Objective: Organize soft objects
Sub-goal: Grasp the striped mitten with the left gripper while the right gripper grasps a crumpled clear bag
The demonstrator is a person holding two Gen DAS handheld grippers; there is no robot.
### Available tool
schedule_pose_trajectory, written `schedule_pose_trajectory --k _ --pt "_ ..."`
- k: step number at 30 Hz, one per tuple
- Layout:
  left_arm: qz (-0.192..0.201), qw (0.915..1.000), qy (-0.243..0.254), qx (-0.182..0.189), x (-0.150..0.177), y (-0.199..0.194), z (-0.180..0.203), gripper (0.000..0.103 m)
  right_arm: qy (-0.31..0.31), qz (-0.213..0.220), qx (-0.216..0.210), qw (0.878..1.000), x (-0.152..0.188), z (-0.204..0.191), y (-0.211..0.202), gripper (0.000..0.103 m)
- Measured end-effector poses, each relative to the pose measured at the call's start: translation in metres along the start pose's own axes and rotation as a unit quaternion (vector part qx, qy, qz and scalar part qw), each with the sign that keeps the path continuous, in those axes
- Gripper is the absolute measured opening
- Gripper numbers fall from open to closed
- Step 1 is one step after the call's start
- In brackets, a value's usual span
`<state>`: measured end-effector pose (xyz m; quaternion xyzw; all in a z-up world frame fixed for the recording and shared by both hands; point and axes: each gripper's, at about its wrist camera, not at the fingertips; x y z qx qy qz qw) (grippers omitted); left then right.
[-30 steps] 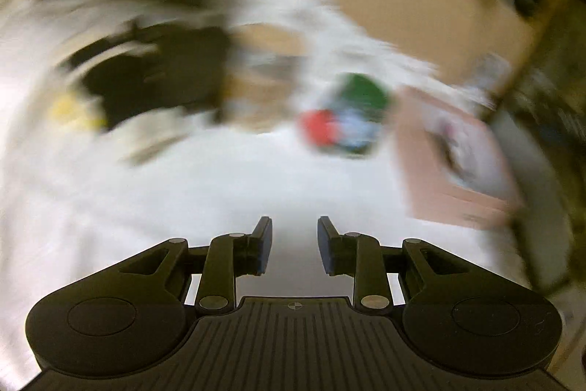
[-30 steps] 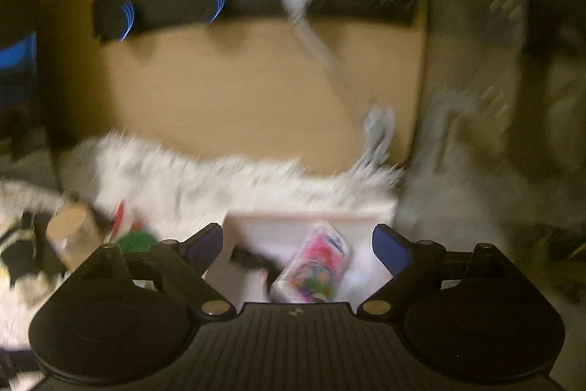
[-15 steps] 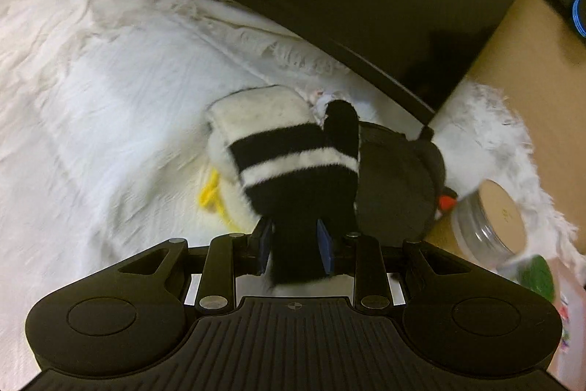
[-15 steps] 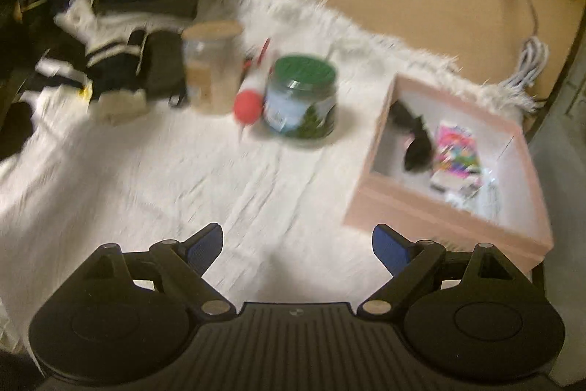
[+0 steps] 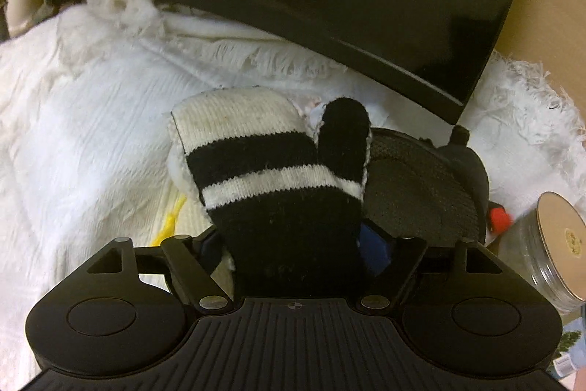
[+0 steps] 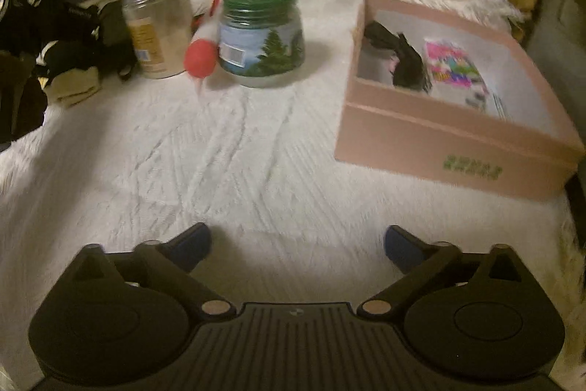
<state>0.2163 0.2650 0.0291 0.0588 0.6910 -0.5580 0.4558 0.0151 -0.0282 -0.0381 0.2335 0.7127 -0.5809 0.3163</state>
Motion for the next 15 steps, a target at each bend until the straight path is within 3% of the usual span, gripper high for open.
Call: schedule_pose_trajectory --k 3,6,9,12,13,15 --pt "0.016 0.9998 0.009 0.004 0.000 0.001 -0.002 0.075 -0.012 0.006 -0.006 1.000 0.003 0.001 -0.001 0.103" --pt "0.023 0.9987 0.026 0.036 0.002 0.000 -0.016 0.066 -0.015 -0.003 -0.010 1.000 0.000 0.002 0.000 0.103" --pt "0.018 0.9967 0.039 0.070 0.005 -0.012 -0.040 0.064 -0.028 -0.028 -0.022 0.999 -0.005 0.002 0.000 0.103" --pt "0.025 0.9948 0.057 0.080 0.008 -0.033 -0.072 0.064 -0.070 -0.073 -0.055 0.993 -0.017 -0.004 0.002 0.103" --pt "0.025 0.9943 0.061 0.084 0.009 -0.040 -0.083 0.064 -0.085 -0.081 -0.065 0.991 -0.021 -0.009 0.001 0.098" --pt "0.020 0.9936 0.056 0.096 0.009 -0.053 -0.108 0.064 -0.121 -0.055 -0.074 0.988 -0.035 -0.029 -0.006 0.097"
Point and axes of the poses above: each gripper's, at about its wrist camera, not at the fingertips, and y roughly the way its jaws point, z to its right, x to its underside, and after that the axes turned 9 degrees about -x, right-handed
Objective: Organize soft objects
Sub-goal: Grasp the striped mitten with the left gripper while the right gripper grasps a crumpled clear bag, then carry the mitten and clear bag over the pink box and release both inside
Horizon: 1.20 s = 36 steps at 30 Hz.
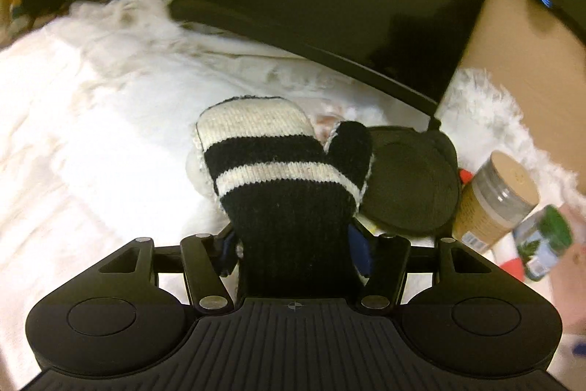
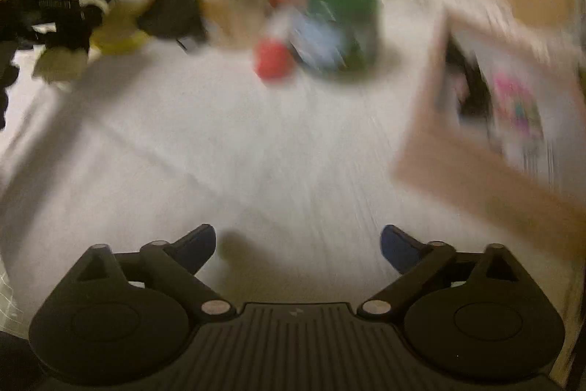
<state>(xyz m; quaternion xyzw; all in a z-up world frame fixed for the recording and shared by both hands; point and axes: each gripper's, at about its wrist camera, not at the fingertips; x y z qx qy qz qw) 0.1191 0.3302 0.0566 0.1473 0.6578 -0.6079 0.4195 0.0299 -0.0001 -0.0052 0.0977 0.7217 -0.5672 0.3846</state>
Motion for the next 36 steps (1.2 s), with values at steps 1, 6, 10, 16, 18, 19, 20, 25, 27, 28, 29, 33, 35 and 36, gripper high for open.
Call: schedule_pose_trajectory --k 1,6,10,16,18,19,20,25,27,28,29,33,35,36 --pt "-0.004 0.9999 -0.009 0.007 0.000 -0.006 -0.012 0.064 -0.025 0.018 -0.006 1.000 -0.011 -0.013 -0.003 0.097" --pt "-0.007 0.9965 -0.072 0.042 -0.009 -0.025 -0.071 0.064 -0.128 0.104 -0.038 0.986 -0.080 -0.089 0.009 0.096" --pt "-0.012 0.9947 -0.070 0.075 -0.017 -0.035 -0.100 0.064 -0.181 0.131 -0.052 0.973 -0.136 -0.141 0.050 0.089" --pt "-0.041 0.9903 -0.049 0.123 -0.007 -0.035 -0.115 0.064 -0.104 0.171 0.020 0.980 -0.224 -0.168 0.135 0.079" --pt "-0.048 0.9890 -0.049 0.131 -0.004 -0.034 -0.120 0.064 -0.078 0.154 0.037 0.984 -0.242 -0.169 0.167 0.072" --pt "-0.053 0.9884 -0.049 0.134 -0.003 -0.033 -0.123 0.064 -0.067 0.142 0.038 0.987 -0.250 -0.169 0.181 0.068" --pt "-0.057 0.9880 -0.047 0.136 -0.002 -0.032 -0.125 0.064 -0.063 0.133 0.036 0.988 -0.256 -0.170 0.191 0.066" --pt "-0.063 0.9870 -0.037 0.143 -0.008 -0.025 -0.132 0.064 -0.069 0.094 0.044 0.992 -0.267 -0.178 0.206 0.015" --pt "-0.059 0.9870 -0.033 0.146 -0.015 -0.025 -0.132 0.064 -0.058 0.104 0.021 0.993 -0.263 -0.180 0.174 0.014" --pt "-0.053 0.9869 -0.031 0.149 -0.021 -0.024 -0.130 0.064 -0.055 0.111 0.010 0.992 -0.262 -0.180 0.156 0.014" --pt "-0.046 0.9866 -0.027 0.154 -0.029 -0.025 -0.127 0.064 -0.051 0.121 -0.001 0.991 -0.259 -0.178 0.134 0.014" --pt "-0.007 0.9837 -0.006 0.180 -0.066 -0.029 -0.101 0.064 -0.054 0.175 0.009 0.983 -0.244 -0.155 0.036 0.014" --pt "0.014 0.9802 0.014 0.197 -0.086 -0.034 -0.076 0.064 -0.053 0.193 0.035 0.979 -0.232 -0.134 -0.006 0.014" --pt "0.022 0.9787 0.023 0.203 -0.093 -0.036 -0.062 0.064 -0.049 0.198 0.047 0.978 -0.226 -0.123 -0.024 0.014"
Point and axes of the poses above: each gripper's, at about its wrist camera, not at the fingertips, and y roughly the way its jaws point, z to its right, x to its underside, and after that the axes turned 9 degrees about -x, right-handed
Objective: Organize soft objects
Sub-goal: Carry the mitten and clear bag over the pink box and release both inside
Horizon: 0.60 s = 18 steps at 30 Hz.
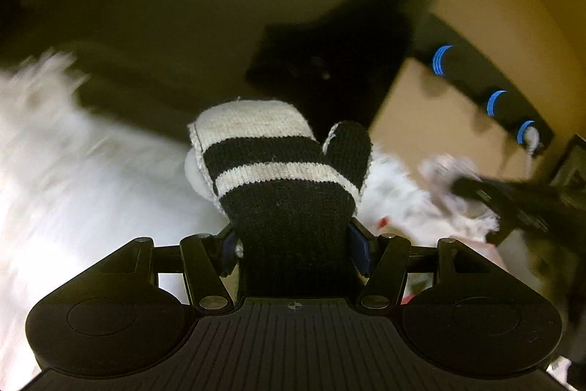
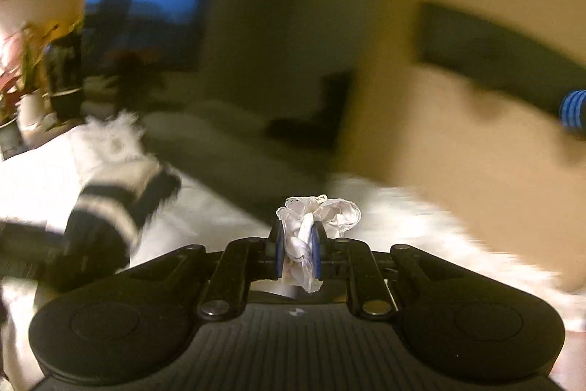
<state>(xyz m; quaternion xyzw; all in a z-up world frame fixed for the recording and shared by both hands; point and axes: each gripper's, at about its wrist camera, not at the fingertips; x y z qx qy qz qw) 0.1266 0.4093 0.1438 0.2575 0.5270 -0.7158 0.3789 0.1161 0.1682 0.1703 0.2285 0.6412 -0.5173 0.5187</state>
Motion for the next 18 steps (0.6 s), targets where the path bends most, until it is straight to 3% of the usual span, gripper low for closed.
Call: schedule_pose_trajectory --k 8,10,18 --pt "0.005 0.9957 0.057 0.072 -0.031 0.038 0.124 0.065 0.014 0.025 0.116 0.993 0.046 0.092 -0.108 0.014" --pt "-0.001 0.9935 0.064 0.094 -0.026 0.047 0.154 0.065 0.022 0.033 0.144 0.989 0.061 0.112 -0.131 0.014" --pt "-0.043 0.9821 0.089 0.160 0.009 0.075 0.264 0.065 0.060 0.045 0.184 0.980 0.104 0.167 -0.188 0.015"
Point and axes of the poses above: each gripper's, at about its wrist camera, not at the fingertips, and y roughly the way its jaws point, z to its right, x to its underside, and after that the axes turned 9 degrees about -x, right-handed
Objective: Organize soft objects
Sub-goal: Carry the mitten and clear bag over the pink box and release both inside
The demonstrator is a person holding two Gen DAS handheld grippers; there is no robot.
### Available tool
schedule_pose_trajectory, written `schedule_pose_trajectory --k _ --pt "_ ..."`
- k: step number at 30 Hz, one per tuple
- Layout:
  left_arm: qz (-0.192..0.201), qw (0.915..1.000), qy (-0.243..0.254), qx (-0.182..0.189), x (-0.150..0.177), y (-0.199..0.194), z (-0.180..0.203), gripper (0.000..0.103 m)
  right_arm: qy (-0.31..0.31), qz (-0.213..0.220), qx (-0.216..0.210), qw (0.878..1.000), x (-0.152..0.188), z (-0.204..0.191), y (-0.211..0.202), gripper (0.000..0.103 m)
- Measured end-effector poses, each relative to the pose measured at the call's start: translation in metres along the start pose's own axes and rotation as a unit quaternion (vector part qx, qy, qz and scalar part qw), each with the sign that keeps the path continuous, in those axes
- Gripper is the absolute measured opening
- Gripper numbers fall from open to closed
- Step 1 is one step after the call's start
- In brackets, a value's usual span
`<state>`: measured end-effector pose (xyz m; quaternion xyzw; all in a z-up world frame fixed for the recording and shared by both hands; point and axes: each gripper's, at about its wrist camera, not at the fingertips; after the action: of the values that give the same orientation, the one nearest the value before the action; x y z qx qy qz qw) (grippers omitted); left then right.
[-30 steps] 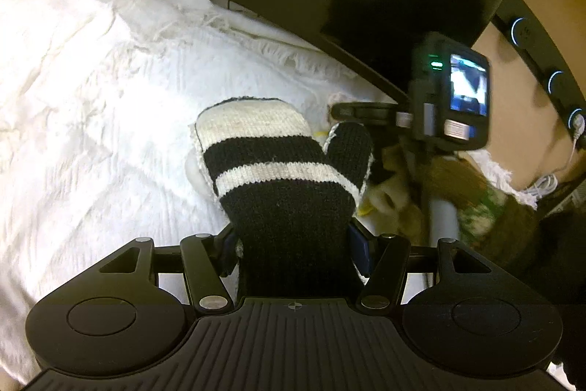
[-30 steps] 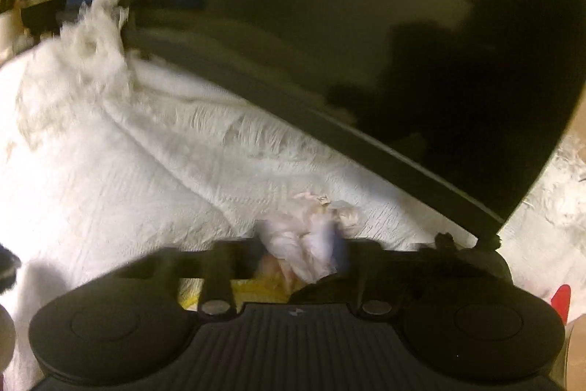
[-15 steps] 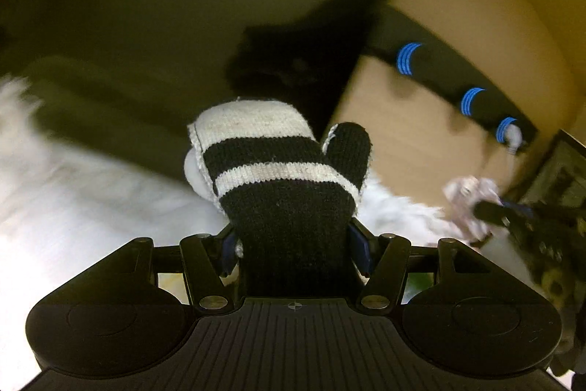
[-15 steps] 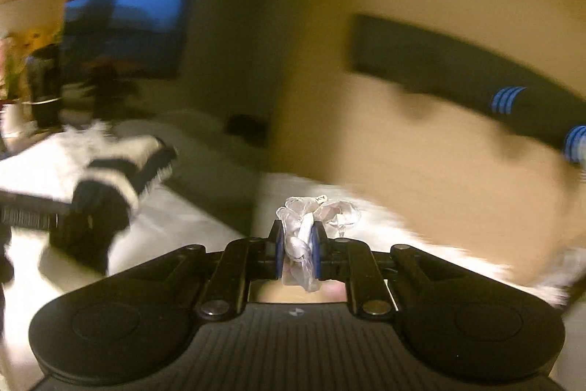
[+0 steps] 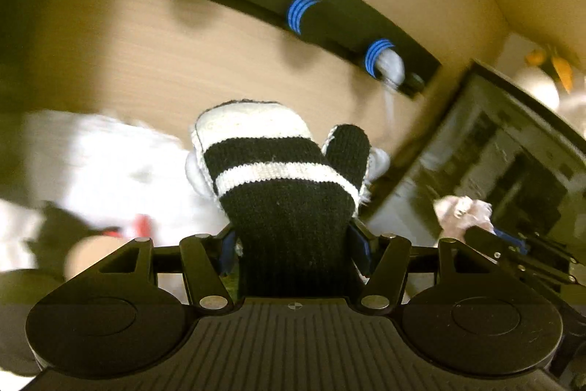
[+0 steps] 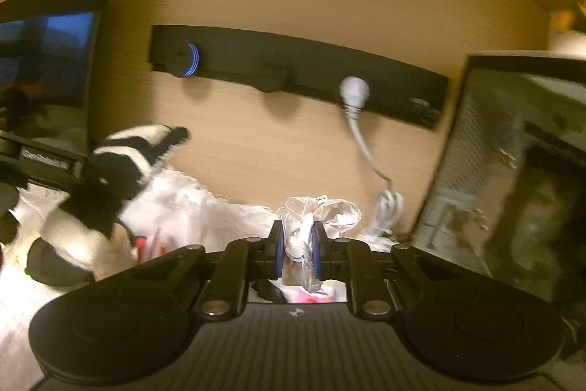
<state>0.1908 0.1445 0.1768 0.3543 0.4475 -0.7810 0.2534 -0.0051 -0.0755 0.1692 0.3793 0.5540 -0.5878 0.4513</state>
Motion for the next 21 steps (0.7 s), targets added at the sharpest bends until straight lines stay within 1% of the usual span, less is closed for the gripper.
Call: schedule_pose_trajectory --k 4,6,7,9,10,12,14,17,21 --pt "-0.018 0.9994 0.016 0.023 0.006 0.036 0.046 0.066 0.013 0.004 0.015 1.000 0.008 0.027 -0.011 0.015" --pt "-0.031 0.9987 0.016 0.037 0.011 0.055 0.064 0.068 0.017 0.002 0.021 1.000 0.013 0.037 -0.013 0.015" --pt "-0.039 0.9982 0.013 0.043 0.011 0.066 0.072 0.068 0.019 0.002 0.024 1.000 0.016 0.043 -0.018 0.015" --pt "-0.051 0.9975 0.008 0.048 0.018 0.087 0.083 0.066 0.026 -0.002 0.028 0.999 0.021 0.052 -0.016 0.015" --pt "-0.055 0.9975 0.007 0.044 0.021 0.097 0.088 0.066 0.031 -0.006 0.027 0.999 0.023 0.055 -0.014 0.015" --pt "-0.068 0.9974 0.008 0.024 0.030 0.117 0.094 0.065 0.040 -0.017 0.024 0.999 0.030 0.061 -0.010 0.015" --pt "-0.068 0.9976 0.013 0.005 0.039 0.130 0.095 0.065 0.041 -0.027 0.024 0.999 0.035 0.063 -0.005 0.015" --pt "-0.061 0.9981 0.011 0.001 0.047 0.135 0.095 0.065 0.043 -0.039 0.025 0.998 0.041 0.068 0.002 0.015" --pt "-0.073 0.9973 0.001 -0.006 0.049 0.129 0.090 0.065 0.062 -0.059 0.021 0.996 0.048 0.079 0.015 0.015"
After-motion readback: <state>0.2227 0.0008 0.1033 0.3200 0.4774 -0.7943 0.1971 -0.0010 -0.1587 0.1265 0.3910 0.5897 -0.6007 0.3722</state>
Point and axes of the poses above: each gripper's, at about its wrist camera, not at the fingertips, and y roughly the way its jaws point, z to its right, x to its underside, and after that the axes turned 9 degrees about -x, right-handed
